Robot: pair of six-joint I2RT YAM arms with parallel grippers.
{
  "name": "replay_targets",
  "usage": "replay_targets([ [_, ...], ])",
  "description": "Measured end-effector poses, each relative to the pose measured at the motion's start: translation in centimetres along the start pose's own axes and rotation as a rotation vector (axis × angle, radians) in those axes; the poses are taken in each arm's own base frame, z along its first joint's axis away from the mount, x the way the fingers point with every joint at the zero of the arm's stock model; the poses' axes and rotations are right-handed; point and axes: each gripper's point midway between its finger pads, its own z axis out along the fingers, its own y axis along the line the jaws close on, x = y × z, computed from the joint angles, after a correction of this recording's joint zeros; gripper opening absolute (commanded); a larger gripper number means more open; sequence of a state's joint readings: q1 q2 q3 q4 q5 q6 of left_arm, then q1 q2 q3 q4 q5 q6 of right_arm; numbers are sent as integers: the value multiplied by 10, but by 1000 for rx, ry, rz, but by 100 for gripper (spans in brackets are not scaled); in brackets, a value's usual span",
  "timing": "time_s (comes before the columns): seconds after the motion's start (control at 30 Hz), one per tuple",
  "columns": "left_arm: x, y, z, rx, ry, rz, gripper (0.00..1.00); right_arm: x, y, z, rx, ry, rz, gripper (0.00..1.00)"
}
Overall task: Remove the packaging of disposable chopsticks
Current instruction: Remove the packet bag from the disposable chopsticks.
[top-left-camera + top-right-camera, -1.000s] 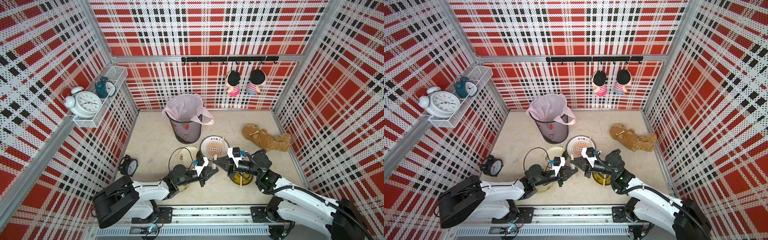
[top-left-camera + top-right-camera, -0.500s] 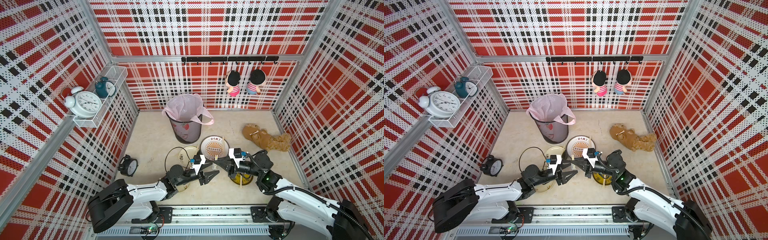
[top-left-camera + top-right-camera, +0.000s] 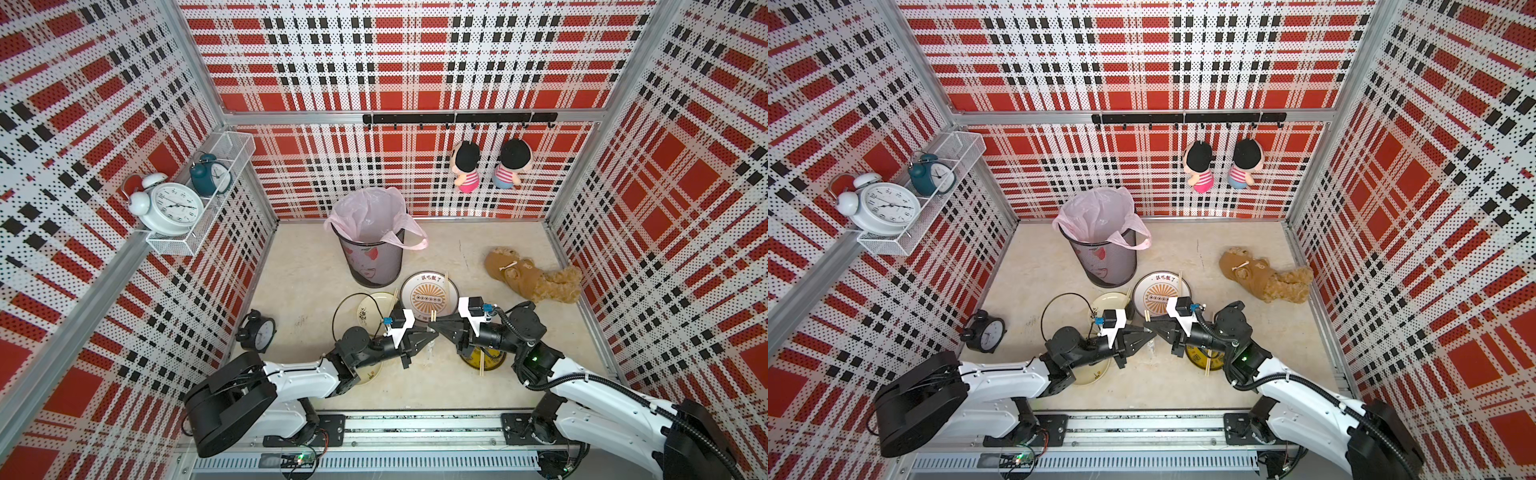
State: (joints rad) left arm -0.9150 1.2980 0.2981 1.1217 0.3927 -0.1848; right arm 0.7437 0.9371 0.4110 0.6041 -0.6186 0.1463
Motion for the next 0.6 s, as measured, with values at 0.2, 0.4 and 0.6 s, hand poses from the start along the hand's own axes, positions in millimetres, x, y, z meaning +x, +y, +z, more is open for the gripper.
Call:
replay_targets([
  [0.2,18,3,-3,-9,43,-31,16,-6,2,0,-12,-24,-18,0],
  [0.4,26,2,-6,-2,49,-26,10,-3,2,0,-10,-12,-3,0],
  [0.6,41,2,-9,6,58,-49,16,5,1,0,-7,19,18,0],
])
